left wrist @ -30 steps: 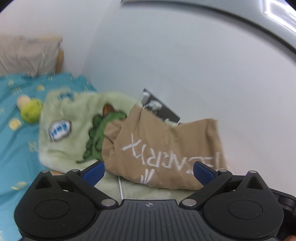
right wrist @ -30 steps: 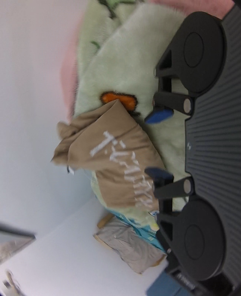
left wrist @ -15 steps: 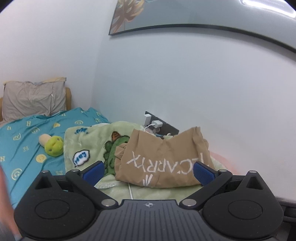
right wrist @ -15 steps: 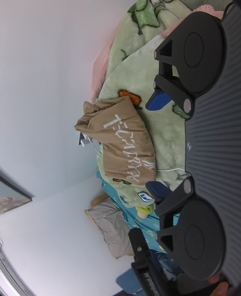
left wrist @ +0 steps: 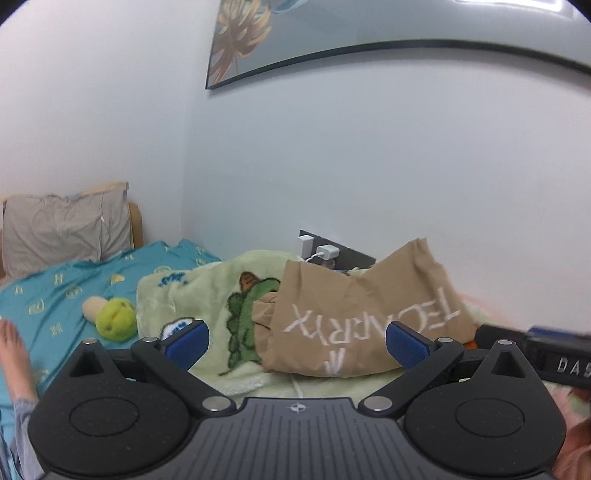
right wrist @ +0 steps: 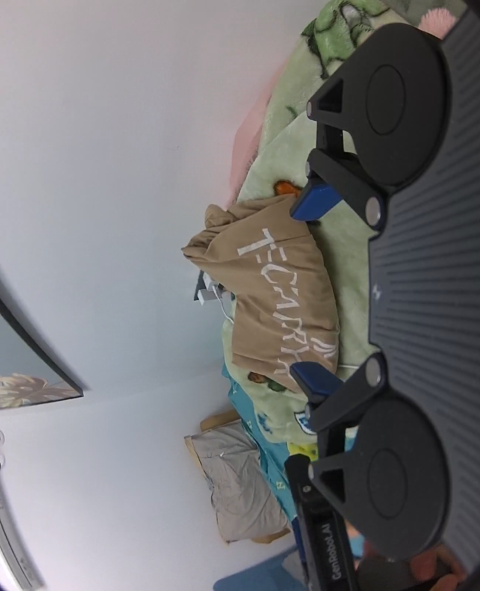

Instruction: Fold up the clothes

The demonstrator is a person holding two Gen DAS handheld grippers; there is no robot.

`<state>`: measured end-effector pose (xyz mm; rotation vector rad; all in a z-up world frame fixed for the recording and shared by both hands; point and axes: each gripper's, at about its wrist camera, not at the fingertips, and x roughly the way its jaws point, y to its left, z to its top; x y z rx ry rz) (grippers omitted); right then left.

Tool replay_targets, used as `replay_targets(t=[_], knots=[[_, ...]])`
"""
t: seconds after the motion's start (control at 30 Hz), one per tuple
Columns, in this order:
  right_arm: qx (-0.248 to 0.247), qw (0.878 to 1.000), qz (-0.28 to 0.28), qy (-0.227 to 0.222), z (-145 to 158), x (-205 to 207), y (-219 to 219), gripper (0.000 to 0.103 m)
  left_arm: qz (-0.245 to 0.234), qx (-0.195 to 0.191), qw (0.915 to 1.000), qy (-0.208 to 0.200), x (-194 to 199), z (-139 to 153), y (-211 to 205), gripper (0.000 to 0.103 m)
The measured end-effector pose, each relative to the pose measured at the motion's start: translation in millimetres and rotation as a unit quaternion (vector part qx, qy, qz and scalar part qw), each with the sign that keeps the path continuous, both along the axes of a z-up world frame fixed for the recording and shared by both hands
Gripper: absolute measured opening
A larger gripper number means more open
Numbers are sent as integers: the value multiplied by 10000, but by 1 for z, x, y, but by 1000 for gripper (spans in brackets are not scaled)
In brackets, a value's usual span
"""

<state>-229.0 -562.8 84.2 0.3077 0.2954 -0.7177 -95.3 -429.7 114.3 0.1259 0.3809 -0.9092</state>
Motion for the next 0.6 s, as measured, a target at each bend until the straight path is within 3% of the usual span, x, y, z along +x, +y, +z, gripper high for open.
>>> replay_targets(t=[0.13, 0.6], knots=[[-17, 9998, -166, -134, -13, 7, -3, 85, 141, 87, 9995, -276, 8, -18, 1, 103], [-448, 9983, -368, 53, -20, 9, -3, 85, -18, -24, 9995, -308, 3, -32, -20, 103]])
